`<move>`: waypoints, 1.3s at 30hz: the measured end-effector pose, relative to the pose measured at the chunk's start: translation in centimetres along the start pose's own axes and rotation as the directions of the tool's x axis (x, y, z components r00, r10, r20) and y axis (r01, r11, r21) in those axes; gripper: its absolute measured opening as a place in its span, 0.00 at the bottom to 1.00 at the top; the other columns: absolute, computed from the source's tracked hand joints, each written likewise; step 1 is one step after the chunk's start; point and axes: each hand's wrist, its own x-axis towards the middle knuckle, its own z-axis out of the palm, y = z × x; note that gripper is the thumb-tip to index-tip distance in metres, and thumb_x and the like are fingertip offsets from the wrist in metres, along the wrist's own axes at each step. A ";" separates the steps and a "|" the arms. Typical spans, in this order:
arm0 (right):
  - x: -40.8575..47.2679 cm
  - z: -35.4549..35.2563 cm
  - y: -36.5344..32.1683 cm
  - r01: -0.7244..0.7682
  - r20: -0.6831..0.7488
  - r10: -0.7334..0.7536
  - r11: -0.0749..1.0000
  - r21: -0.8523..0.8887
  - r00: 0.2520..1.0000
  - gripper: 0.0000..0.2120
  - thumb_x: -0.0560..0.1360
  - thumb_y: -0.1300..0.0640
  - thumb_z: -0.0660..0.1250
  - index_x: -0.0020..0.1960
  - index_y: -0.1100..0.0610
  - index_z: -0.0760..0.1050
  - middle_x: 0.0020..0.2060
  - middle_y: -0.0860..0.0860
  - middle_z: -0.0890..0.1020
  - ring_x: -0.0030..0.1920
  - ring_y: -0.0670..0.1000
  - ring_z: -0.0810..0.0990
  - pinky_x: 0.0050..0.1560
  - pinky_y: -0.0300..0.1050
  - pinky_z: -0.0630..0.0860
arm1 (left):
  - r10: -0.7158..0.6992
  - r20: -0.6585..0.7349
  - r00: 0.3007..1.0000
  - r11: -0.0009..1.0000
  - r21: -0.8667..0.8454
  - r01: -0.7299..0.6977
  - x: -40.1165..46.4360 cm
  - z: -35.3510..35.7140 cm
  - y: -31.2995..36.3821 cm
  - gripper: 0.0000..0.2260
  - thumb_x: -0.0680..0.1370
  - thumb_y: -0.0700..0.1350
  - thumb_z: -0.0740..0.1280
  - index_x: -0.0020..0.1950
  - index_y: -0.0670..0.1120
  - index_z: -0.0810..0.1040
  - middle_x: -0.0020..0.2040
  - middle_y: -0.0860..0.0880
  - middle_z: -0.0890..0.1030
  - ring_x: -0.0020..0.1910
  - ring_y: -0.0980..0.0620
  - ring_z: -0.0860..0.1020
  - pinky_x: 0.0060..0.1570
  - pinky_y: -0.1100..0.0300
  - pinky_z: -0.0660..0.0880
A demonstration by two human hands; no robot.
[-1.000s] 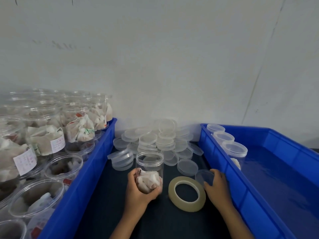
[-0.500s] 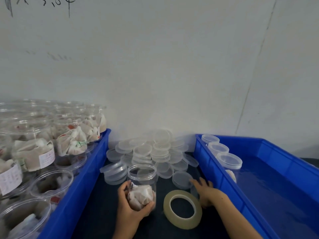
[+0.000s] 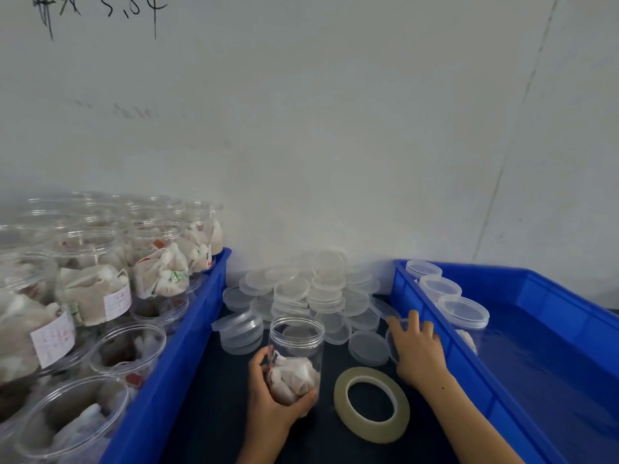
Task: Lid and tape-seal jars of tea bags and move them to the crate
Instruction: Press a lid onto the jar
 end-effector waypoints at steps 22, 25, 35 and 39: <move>-4.7 0.8 -9.0 -0.149 0.087 -0.121 -0.803 0.577 0.989 0.26 0.78 0.50 0.61 0.70 0.64 0.68 0.64 0.64 0.76 0.66 0.63 0.74 0.72 0.62 0.63 | 0.025 0.285 0.958 0.999 -0.026 -0.019 -0.7 -0.4 2.1 0.43 0.61 0.44 0.80 0.72 0.61 0.67 0.65 0.57 0.76 0.63 0.58 0.76 0.57 0.63 0.75; -4.7 0.7 -7.9 -0.146 0.016 -0.169 -0.802 0.579 0.986 0.32 0.74 0.51 0.66 0.72 0.67 0.65 0.67 0.65 0.74 0.68 0.64 0.71 0.73 0.63 0.61 | -0.010 0.350 0.937 0.997 -0.066 0.036 -0.8 -0.4 2.9 0.42 0.64 0.43 0.79 0.73 0.61 0.64 0.65 0.61 0.77 0.63 0.56 0.77 0.58 0.64 0.75; -4.7 1.4 -6.4 -0.141 -0.064 -0.244 -0.733 0.665 0.968 0.12 0.66 0.58 0.72 0.43 0.59 0.69 0.63 0.65 0.76 0.64 0.64 0.76 0.67 0.66 0.69 | -0.241 0.169 0.956 0.908 -0.310 0.284 -0.9 -1.0 2.7 0.41 0.55 0.54 0.80 0.65 0.49 0.70 0.62 0.43 0.78 0.54 0.48 0.82 0.53 0.50 0.80; -5.0 1.8 -7.1 -0.114 -0.097 -0.275 -0.659 0.744 0.956 0.19 0.67 0.63 0.70 0.55 0.58 0.68 0.66 0.66 0.70 0.66 0.63 0.75 0.66 0.65 0.71 | -0.267 0.110 0.957 0.807 -0.518 0.285 -0.8 -1.1 2.7 0.30 0.71 0.56 0.72 0.70 0.46 0.70 0.63 0.37 0.77 0.57 0.42 0.79 0.51 0.49 0.77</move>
